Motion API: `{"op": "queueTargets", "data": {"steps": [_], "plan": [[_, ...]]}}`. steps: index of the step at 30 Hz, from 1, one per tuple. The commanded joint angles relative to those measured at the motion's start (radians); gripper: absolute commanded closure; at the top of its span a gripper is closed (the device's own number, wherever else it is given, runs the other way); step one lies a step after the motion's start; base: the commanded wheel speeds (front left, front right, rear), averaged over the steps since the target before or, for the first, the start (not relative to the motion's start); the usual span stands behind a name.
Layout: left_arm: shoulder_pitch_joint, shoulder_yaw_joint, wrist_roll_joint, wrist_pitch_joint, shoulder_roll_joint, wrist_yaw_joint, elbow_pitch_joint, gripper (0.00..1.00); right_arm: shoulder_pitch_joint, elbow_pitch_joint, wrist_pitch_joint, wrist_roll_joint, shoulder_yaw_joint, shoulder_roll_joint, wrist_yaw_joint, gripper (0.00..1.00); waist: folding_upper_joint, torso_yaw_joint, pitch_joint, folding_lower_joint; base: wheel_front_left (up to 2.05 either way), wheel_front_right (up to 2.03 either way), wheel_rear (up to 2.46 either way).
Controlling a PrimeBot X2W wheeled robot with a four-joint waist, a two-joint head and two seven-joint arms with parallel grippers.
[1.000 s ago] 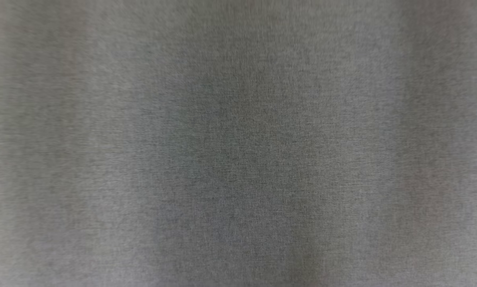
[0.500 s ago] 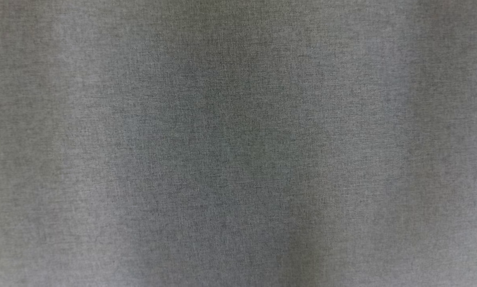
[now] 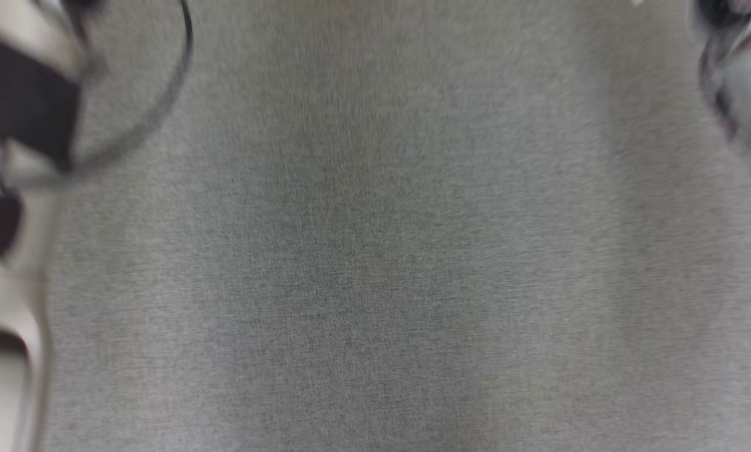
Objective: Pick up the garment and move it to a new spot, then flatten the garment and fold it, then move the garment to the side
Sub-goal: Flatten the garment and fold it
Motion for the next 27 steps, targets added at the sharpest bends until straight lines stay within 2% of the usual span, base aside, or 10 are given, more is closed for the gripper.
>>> {"op": "queueTargets", "data": {"steps": [1, 4, 11, 16, 23, 27], "plan": [[0.076, 0.011, -0.005, -0.008, 0.007, 0.007, -0.039, 1.0, 0.063, -0.025, -0.013, 0.011, 0.007, -0.014, -0.003, 1.0, 0.0001, -0.011, -0.109, 0.0002, 0.0, 0.0, 0.0], [0.24, 0.012, -0.005, -0.01, 0.019, 0.024, -0.137, 1.0, 0.191, -0.091, -0.025, 0.034, 0.001, -0.04, -0.003, 1.0, 0.0001, -0.005, -0.163, 0.0002, 0.0, 0.0, 0.0], [0.652, 0.028, -0.028, -0.009, 0.048, 0.107, -0.405, 1.0, 0.508, -0.249, -0.031, 0.009, -0.001, -0.095, -0.003, 1.0, 0.0001, 0.017, -0.273, 0.0002, 0.0, 0.0, 0.0], [0.924, 0.021, -0.049, -0.009, 0.058, 0.161, -0.577, 1.0, 0.733, -0.362, -0.031, -0.01, -0.051, -0.113, -0.003, 1.0, 0.0001, 0.033, -0.326, 0.0002, 0.0, 0.0, 0.0], [1.186, 0.027, -0.07, -0.009, 0.053, 0.214, -0.694, 1.0, 1.007, -0.49, -0.029, -0.055, -0.12, -0.1, -0.003, 1.0, 0.0001, 0.041, -0.379, 0.0002, 0.0, 0.0, 0.0], [1.321, 0.035, -0.055, -0.01, 0.042, 0.223, -0.708, 1.0, 1.148, -0.527, -0.009, -0.104, -0.17, -0.097, -0.003, 1.0, 0.0001, 0.045, -0.42, 0.0002, 0.0, 0.0, 0.0]]}}
